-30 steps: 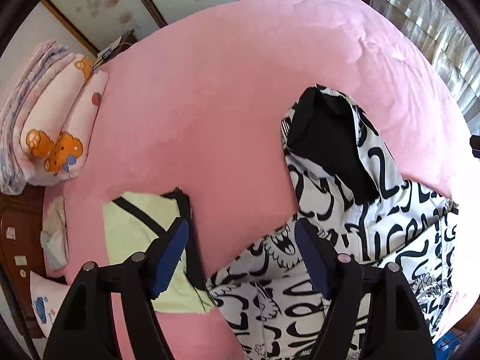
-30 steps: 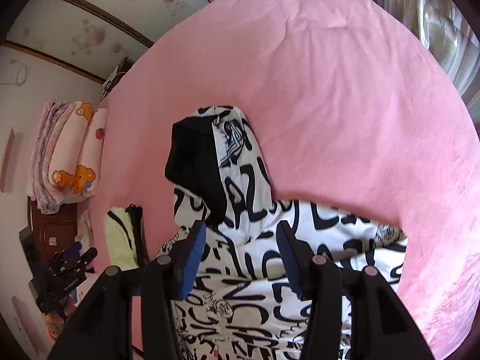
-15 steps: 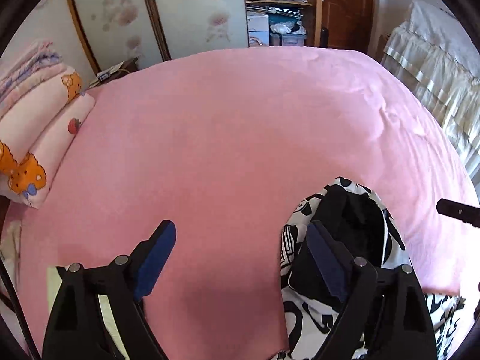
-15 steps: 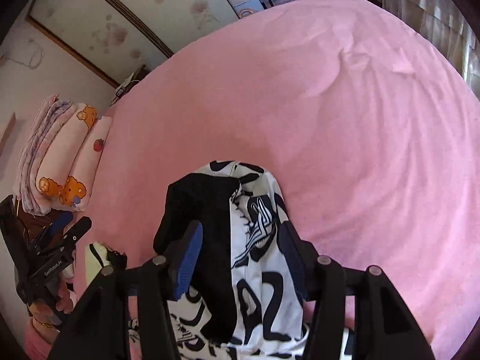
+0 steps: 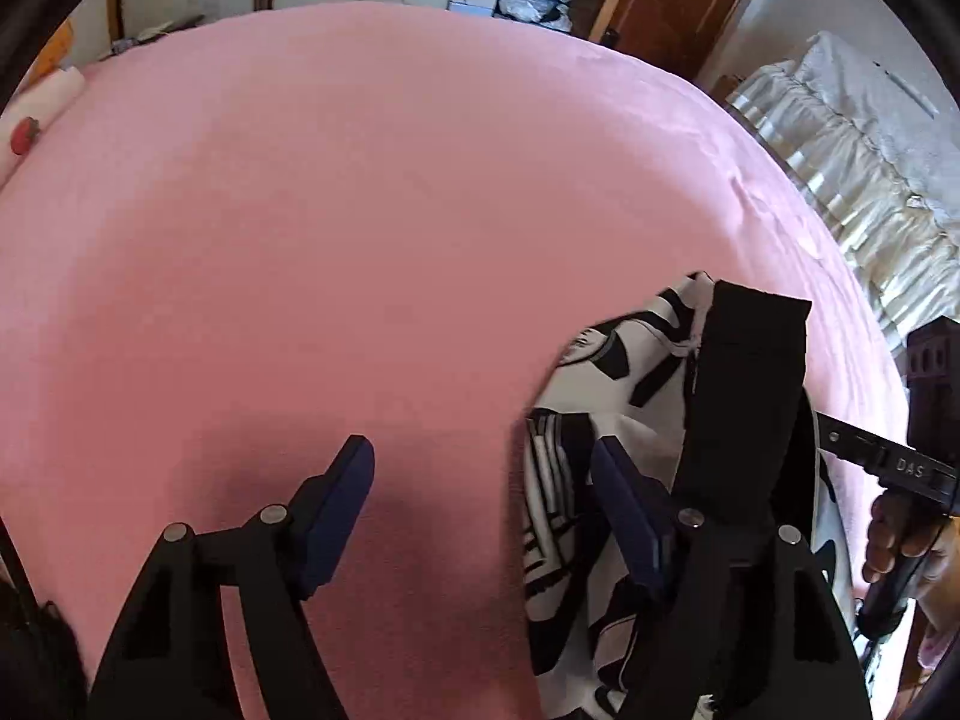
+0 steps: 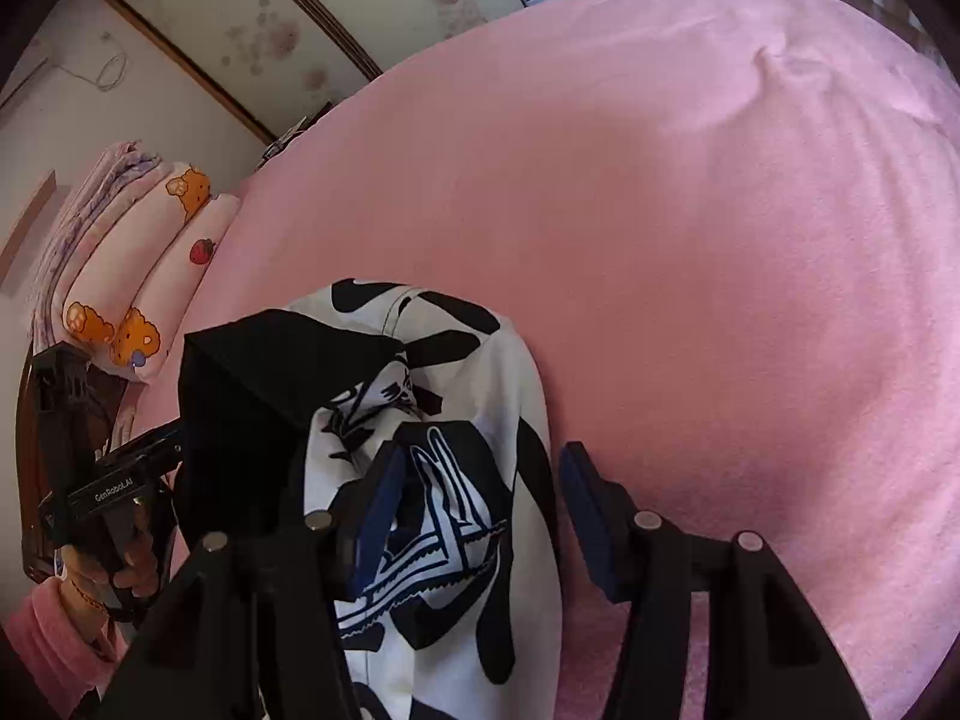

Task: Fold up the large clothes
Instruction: 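Grasp the black collar of the jacket with both grippers, then lift the collar with both grippers and fold it toward the hem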

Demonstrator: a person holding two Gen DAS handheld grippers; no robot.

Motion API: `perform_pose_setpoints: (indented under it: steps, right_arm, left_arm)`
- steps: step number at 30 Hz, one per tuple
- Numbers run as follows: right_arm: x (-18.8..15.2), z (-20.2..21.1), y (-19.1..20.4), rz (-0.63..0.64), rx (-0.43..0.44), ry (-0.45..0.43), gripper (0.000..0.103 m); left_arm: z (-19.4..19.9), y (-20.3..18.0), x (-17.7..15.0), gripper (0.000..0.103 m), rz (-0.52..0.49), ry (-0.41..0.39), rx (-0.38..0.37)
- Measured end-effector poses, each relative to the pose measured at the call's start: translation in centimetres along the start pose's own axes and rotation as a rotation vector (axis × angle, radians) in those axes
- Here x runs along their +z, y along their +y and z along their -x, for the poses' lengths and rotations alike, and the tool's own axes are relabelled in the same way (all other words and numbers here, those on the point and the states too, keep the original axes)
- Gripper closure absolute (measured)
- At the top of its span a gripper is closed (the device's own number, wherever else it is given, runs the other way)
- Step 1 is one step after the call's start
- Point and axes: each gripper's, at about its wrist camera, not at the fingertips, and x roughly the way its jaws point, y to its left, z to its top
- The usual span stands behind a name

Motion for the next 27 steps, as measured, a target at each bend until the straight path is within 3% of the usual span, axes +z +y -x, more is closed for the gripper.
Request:
perform_pose_setpoints:
  steps: [2,5,6,7,8,9,10,11,13,18,23,27]
  right_arm:
    - [0.0,-0.9,-0.5,-0.028,0.044,0.003,0.05]
    - [0.0,-1.6,-0.9,-0.031,0.089,-0.008,0.05]
    - [-0.1,-1.8,-0.9,-0.022,0.093,-0.016,0.052]
    - [-0.2,-2.0,-0.9,-0.022,0.1,-0.021,0.062]
    - [-0.3,-2.2,-0.9,-0.027,0.101,-0.021,0.07]
    - [-0.3,-2.3,-0.9,-0.034,0.086,-0.02,0.085]
    - [-0.2,-2.4,-0.8,-0.034,0.063,-0.013,0.092]
    - [-0.2,-2.3,-0.8,-0.03,0.066,-0.015,0.094]
    - [-0.3,-1.9,-0.5,0.0,0.066,-0.027,0.099]
    - [0.3,0.6,1.3,0.028,0.058,-0.057,0.1]
    - [0.0,6.2,4.5,0.074,0.112,-0.117,0.1]
    - [-2.2,11.6,7.2,0.131,0.157,-0.165,0.1]
  left_arm:
    - [-2.1,-0.9,-0.1,0.043,-0.022,0.058,-0.053]
    - [-4.3,-2.4,-0.4,0.043,-0.074,0.068,-0.023]
    - [-4.7,-2.8,-0.5,0.043,-0.084,0.054,-0.017]
    - [-5.1,-3.2,-0.5,0.043,-0.084,0.047,-0.011]
    - [-5.3,-3.4,-0.5,0.049,-0.081,0.041,-0.003]
    - [-5.4,-3.5,-0.6,0.058,-0.077,0.029,0.004]
    - [-5.2,-3.8,-0.5,0.084,-0.074,0.026,-0.005]
    - [-5.5,-4.3,-0.4,0.094,-0.068,0.038,-0.021]
    - [-5.4,-5.4,-0.2,0.097,-0.085,0.042,0.007]
    - [-2.6,-8.0,-0.3,0.098,-0.139,0.02,0.01]
    - [4.2,-9.7,-1.7,0.098,-0.091,-0.08,-0.051]
    - [11.3,-10.4,-4.3,0.099,-0.046,-0.174,-0.115]
